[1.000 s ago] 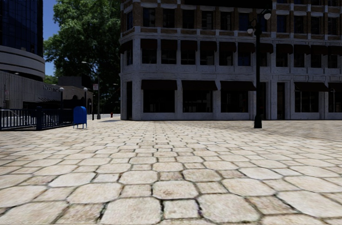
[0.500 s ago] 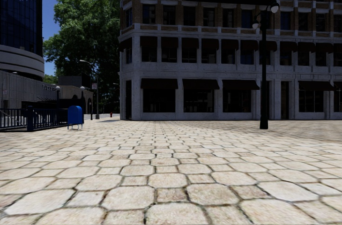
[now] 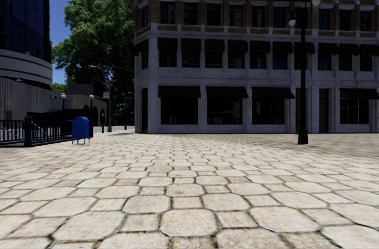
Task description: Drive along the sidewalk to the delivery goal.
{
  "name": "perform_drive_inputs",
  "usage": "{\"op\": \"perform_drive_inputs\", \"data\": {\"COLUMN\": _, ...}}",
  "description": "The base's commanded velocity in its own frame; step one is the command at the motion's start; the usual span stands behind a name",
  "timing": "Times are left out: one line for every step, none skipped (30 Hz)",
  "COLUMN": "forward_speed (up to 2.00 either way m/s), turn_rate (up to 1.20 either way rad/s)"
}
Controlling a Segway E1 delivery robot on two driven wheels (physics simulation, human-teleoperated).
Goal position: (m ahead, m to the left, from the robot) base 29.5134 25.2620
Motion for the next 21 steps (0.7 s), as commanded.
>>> {"op": "perform_drive_inputs", "data": {"forward_speed": 0.95, "turn_rate": 0.23}}
{"op": "perform_drive_inputs", "data": {"forward_speed": 0.95, "turn_rate": 0.26}}
{"op": "perform_drive_inputs", "data": {"forward_speed": 0.95, "turn_rate": 0.26}}
{"op": "perform_drive_inputs", "data": {"forward_speed": 0.95, "turn_rate": 0.30}}
{"op": "perform_drive_inputs", "data": {"forward_speed": 0.95, "turn_rate": 0.36}}
{"op": "perform_drive_inputs", "data": {"forward_speed": 0.95, "turn_rate": 0.38}}
{"op": "perform_drive_inputs", "data": {"forward_speed": 0.94, "turn_rate": 0.39}}
{"op": "perform_drive_inputs", "data": {"forward_speed": 0.94, "turn_rate": 0.39}}
{"op": "perform_drive_inputs", "data": {"forward_speed": 0.92, "turn_rate": 0.39}}
{"op": "perform_drive_inputs", "data": {"forward_speed": 0.90, "turn_rate": 0.39}}
{"op": "perform_drive_inputs", "data": {"forward_speed": 0.89, "turn_rate": 0.39}}
{"op": "perform_drive_inputs", "data": {"forward_speed": 0.89, "turn_rate": 0.39}}
{"op": "perform_drive_inputs", "data": {"forward_speed": 0.88, "turn_rate": 0.39}}
{"op": "perform_drive_inputs", "data": {"forward_speed": 0.85, "turn_rate": 0.39}}
{"op": "perform_drive_inputs", "data": {"forward_speed": 0.83, "turn_rate": 0.39}}
{"op": "perform_drive_inputs", "data": {"forward_speed": 0.82, "turn_rate": 0.39}}
{"op": "perform_drive_inputs", "data": {"forward_speed": 0.80, "turn_rate": 0.39}}
{"op": "perform_drive_inputs", "data": {"forward_speed": 0.80, "turn_rate": 0.39}}
{"op": "perform_drive_inputs", "data": {"forward_speed": 0.79, "turn_rate": 0.39}}
{"op": "perform_drive_inputs", "data": {"forward_speed": 0.79, "turn_rate": 0.39}}
{"op": "perform_drive_inputs", "data": {"forward_speed": 0.78, "turn_rate": 0.39}}
